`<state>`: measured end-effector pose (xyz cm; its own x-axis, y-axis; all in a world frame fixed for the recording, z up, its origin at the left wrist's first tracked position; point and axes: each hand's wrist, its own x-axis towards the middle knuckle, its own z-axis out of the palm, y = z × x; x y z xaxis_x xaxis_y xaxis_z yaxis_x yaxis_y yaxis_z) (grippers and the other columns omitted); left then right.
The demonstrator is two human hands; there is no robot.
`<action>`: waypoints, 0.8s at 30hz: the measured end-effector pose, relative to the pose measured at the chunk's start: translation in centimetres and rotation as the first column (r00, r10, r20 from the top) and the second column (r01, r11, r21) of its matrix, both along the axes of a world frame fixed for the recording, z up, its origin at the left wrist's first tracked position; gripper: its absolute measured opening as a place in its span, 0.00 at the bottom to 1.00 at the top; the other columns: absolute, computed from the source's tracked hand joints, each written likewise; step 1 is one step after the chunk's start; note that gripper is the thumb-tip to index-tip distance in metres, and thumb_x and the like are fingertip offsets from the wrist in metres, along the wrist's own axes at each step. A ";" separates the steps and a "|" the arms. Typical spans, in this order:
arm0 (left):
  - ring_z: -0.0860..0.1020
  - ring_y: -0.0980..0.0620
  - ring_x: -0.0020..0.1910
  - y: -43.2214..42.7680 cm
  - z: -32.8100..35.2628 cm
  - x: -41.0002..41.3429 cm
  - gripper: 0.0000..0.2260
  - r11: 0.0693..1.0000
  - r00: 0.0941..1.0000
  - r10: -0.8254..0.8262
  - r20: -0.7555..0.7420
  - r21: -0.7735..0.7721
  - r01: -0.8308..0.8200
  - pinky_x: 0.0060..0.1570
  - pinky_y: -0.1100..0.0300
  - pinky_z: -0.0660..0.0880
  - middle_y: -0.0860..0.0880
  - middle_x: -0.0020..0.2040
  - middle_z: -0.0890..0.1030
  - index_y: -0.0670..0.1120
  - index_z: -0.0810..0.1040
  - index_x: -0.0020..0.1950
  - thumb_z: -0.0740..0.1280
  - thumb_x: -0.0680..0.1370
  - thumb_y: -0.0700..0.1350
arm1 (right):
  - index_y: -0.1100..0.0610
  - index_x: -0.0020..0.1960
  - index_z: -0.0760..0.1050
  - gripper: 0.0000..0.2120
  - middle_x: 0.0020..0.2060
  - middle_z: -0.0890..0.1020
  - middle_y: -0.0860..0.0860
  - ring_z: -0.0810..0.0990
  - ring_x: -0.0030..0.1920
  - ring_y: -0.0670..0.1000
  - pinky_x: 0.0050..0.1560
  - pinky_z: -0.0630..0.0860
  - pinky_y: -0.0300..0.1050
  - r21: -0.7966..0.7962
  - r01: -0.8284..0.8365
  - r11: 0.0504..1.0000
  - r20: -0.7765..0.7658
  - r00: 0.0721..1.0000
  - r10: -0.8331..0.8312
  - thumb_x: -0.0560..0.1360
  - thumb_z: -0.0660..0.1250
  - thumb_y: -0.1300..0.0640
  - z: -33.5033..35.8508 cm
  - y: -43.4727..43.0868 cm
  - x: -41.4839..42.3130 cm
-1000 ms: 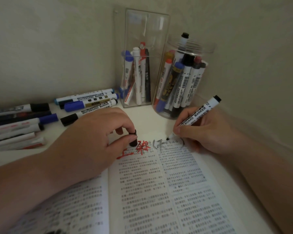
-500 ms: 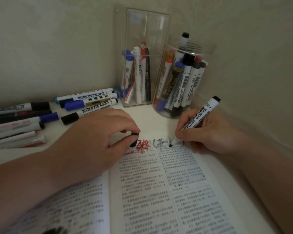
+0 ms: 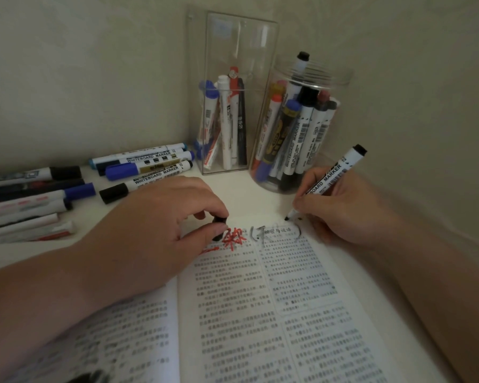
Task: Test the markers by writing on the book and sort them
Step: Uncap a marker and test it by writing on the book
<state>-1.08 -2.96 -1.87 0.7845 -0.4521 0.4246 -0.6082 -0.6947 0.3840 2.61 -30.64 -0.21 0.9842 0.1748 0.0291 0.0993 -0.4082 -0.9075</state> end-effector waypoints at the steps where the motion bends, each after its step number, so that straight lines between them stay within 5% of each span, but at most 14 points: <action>1: 0.76 0.64 0.50 0.0 0.0 0.0 0.10 1.000 1.000 -0.002 0.002 -0.001 0.002 0.47 0.69 0.70 0.65 0.46 0.78 0.61 0.79 0.51 0.61 0.76 0.61 | 0.72 0.42 0.71 0.06 0.20 0.72 0.55 0.69 0.17 0.50 0.19 0.66 0.37 -0.001 0.009 1.000 0.000 1.000 -0.009 0.75 0.68 0.72 0.0 0.0 0.1; 7: 0.76 0.63 0.50 -0.2 0.0 0.1 0.10 1.000 1.000 -0.002 0.009 0.009 0.002 0.48 0.69 0.70 0.66 0.46 0.78 0.61 0.79 0.51 0.60 0.76 0.61 | 0.68 0.39 0.74 0.07 0.20 0.71 0.55 0.67 0.18 0.49 0.19 0.65 0.38 0.053 -0.028 0.998 -0.030 0.999 0.030 0.74 0.69 0.72 0.0 0.1 -0.2; 11: 0.76 0.60 0.50 -0.2 0.0 0.0 0.11 1.000 1.000 -0.009 0.006 0.005 0.009 0.47 0.65 0.73 0.65 0.46 0.78 0.61 0.79 0.52 0.61 0.76 0.61 | 0.69 0.37 0.72 0.09 0.30 0.74 0.74 0.69 0.19 0.49 0.20 0.66 0.37 0.048 -0.080 0.996 -0.023 0.996 0.081 0.70 0.73 0.69 0.1 0.1 -0.3; 16: 0.76 0.64 0.52 -0.4 -0.1 -0.2 0.12 0.996 0.998 0.031 -0.054 -0.077 -0.035 0.44 0.70 0.69 0.66 0.50 0.78 0.65 0.74 0.59 0.69 0.76 0.59 | 0.70 0.35 0.72 0.09 0.22 0.73 0.49 0.70 0.23 0.41 0.25 0.66 0.32 -0.025 -0.119 0.993 0.032 0.992 0.120 0.67 0.73 0.70 0.3 -0.1 -0.3; 22: 0.76 0.64 0.52 -0.5 0.2 -0.6 0.20 0.995 0.986 0.011 -0.164 -0.098 -0.028 0.47 0.63 0.74 0.71 0.54 0.76 0.69 0.68 0.61 0.71 0.73 0.60 | 0.61 0.41 0.78 0.07 0.27 0.73 0.52 0.67 0.24 0.47 0.25 0.64 0.37 0.228 -0.228 0.947 0.047 0.974 0.223 0.67 0.76 0.63 1.9 2.2 -2.0; 24: 0.74 0.66 0.54 -0.6 0.4 -0.5 0.21 0.996 0.982 0.016 -0.188 -0.084 -0.032 0.48 0.66 0.73 0.73 0.54 0.75 0.73 0.63 0.60 0.71 0.74 0.60 | 0.60 0.42 0.80 0.05 0.26 0.74 0.50 0.68 0.24 0.46 0.25 0.66 0.36 0.191 -0.310 0.931 0.077 0.951 0.301 0.69 0.75 0.62 3.2 3.7 -2.5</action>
<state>-1.63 -3.56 -1.51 0.8638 -0.4003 0.3058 -0.5035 -0.6673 0.5487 0.13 -26.95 2.98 0.8809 0.4528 0.1376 0.2341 -0.1643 -0.9582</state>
